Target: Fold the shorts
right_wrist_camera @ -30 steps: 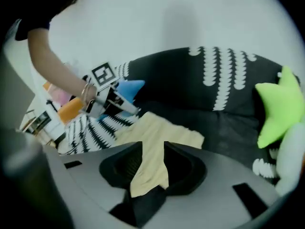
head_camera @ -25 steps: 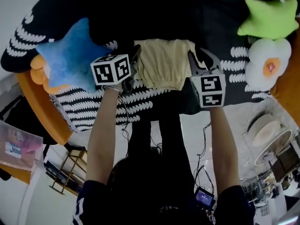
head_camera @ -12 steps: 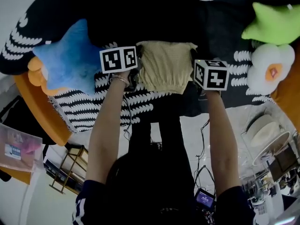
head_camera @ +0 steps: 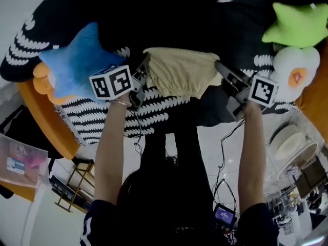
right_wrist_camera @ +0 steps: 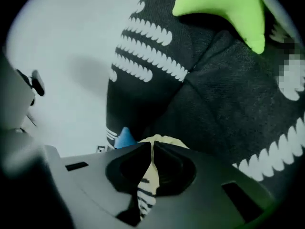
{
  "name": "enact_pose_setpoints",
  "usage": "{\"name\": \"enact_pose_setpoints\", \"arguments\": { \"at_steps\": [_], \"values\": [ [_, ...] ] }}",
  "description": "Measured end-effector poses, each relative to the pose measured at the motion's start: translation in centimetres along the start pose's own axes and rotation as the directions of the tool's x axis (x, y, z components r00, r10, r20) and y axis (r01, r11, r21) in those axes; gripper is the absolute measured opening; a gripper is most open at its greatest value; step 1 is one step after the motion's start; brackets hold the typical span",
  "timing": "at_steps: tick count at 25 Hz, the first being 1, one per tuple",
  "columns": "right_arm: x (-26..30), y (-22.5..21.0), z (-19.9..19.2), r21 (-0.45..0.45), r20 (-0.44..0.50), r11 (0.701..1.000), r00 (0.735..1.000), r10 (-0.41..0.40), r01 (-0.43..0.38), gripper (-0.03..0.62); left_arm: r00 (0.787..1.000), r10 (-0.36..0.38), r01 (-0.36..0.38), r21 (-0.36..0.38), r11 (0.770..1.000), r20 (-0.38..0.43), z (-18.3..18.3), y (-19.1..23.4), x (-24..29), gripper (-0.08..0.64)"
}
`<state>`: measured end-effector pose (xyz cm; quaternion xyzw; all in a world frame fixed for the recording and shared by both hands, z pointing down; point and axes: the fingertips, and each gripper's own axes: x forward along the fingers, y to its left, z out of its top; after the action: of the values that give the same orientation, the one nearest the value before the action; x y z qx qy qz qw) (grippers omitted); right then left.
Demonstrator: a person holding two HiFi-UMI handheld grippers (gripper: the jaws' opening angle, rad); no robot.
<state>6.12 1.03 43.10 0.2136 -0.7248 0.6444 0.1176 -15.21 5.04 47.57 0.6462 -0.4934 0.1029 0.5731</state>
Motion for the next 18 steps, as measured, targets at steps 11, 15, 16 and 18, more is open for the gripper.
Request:
{"name": "enact_pose_setpoints", "arguments": {
  "at_steps": [11,15,16,18],
  "values": [
    [-6.3,10.5,0.9,-0.117,0.336,0.936,0.874,0.352,-0.332,0.029,0.917,-0.256,0.197,0.210,0.958,0.307,5.2,-9.4,-13.2,0.008],
    [-5.0,4.4,-8.3,-0.212,0.127,0.964,0.974,0.188,-0.158,0.031,0.962,-0.190,0.144,0.227,0.963,0.195,-2.9,-4.8,-11.5,0.008],
    [-4.6,1.9,-11.4,-0.209,0.038,0.972,0.992,0.117,-0.106,0.031,0.981,-0.148,0.117,0.225,0.967,0.126,-6.0,-3.0,-10.4,0.009],
    [-4.2,-2.5,-17.7,-0.190,-0.129,0.982,0.992,-0.013,-0.012,0.030,0.997,-0.077,0.081,0.207,0.975,-0.024,-12.4,0.2,-8.8,0.009]
  ]
}}
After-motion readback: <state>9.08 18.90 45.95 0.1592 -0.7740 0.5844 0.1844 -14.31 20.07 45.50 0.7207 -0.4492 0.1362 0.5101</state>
